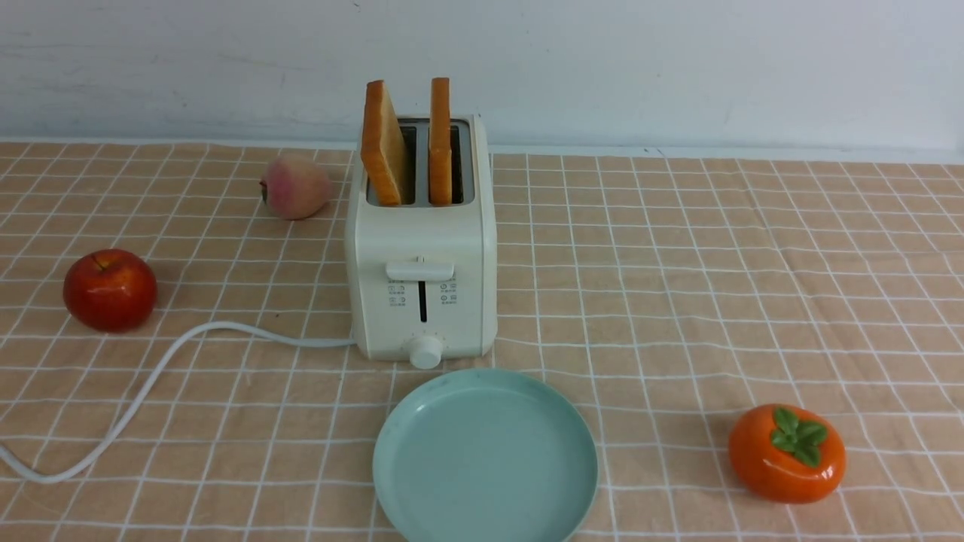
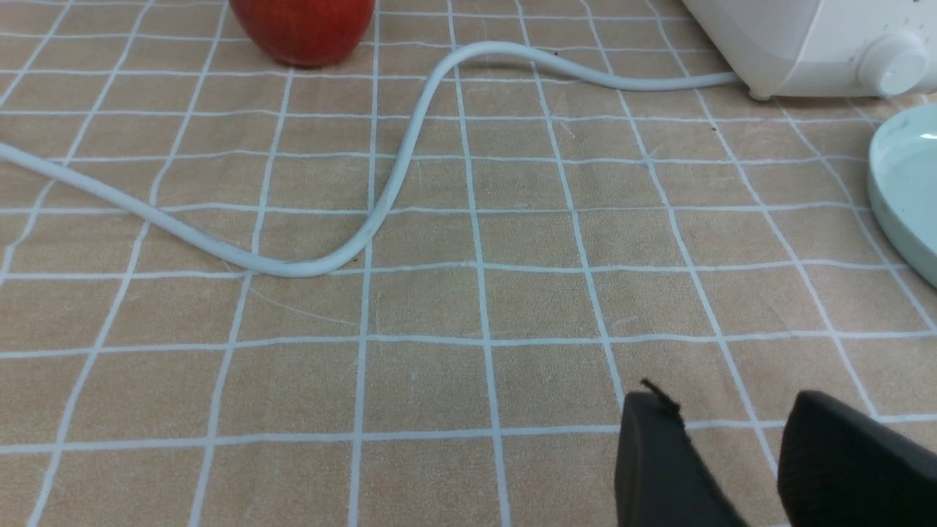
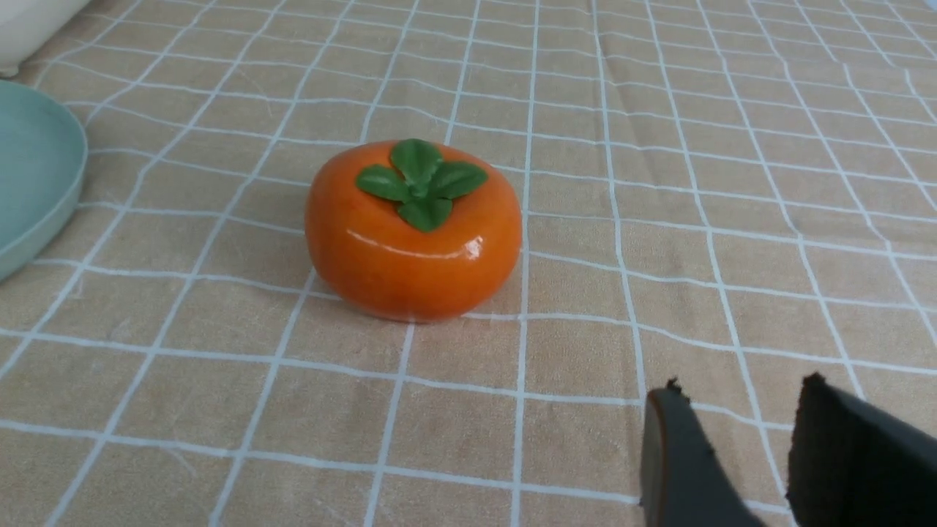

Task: Take toasted bread from bread machine on light coffee tablecloth place on plate.
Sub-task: 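Grasp the toast slice in the toaster and pull it up out of the slot with the right gripper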

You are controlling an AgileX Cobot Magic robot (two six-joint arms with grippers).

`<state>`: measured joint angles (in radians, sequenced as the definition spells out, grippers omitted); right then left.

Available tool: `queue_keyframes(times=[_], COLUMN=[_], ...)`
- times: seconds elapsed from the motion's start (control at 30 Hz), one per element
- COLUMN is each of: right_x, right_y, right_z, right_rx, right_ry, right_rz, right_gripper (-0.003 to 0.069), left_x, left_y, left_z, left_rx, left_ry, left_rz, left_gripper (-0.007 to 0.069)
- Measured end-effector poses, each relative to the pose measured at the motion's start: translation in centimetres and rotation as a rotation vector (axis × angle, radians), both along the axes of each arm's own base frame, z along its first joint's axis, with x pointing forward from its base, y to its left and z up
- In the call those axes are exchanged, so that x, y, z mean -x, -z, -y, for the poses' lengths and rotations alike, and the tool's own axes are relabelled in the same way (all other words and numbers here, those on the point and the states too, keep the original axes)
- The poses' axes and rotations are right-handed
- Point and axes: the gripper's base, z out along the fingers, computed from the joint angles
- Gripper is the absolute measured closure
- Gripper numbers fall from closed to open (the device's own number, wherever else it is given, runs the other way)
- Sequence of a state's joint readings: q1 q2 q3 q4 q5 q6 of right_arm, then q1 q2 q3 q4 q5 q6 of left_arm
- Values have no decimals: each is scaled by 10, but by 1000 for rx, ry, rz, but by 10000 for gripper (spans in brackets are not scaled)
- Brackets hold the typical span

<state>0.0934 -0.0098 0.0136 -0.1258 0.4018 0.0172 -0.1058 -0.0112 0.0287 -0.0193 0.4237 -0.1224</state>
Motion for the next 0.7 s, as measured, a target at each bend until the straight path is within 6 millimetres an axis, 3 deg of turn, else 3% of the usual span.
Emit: queue_keyframes(times=[0.23, 0.57, 0.7], right_x=[-2, -4, -3], right_y=[-3, -36, -43], right_z=[3, -6, -8], right_rx=[110, 45, 37], right_ry=[-1, -70, -87], right_rz=[61, 438, 515], right_gripper=[419, 419, 419], left_x=[0, 0, 0], left_y=[0, 0, 0], left_z=[0, 0, 0], left_rx=[0, 0, 0], left_ry=[0, 0, 0], left_rz=[0, 0, 0], left_gripper=[380, 380, 380])
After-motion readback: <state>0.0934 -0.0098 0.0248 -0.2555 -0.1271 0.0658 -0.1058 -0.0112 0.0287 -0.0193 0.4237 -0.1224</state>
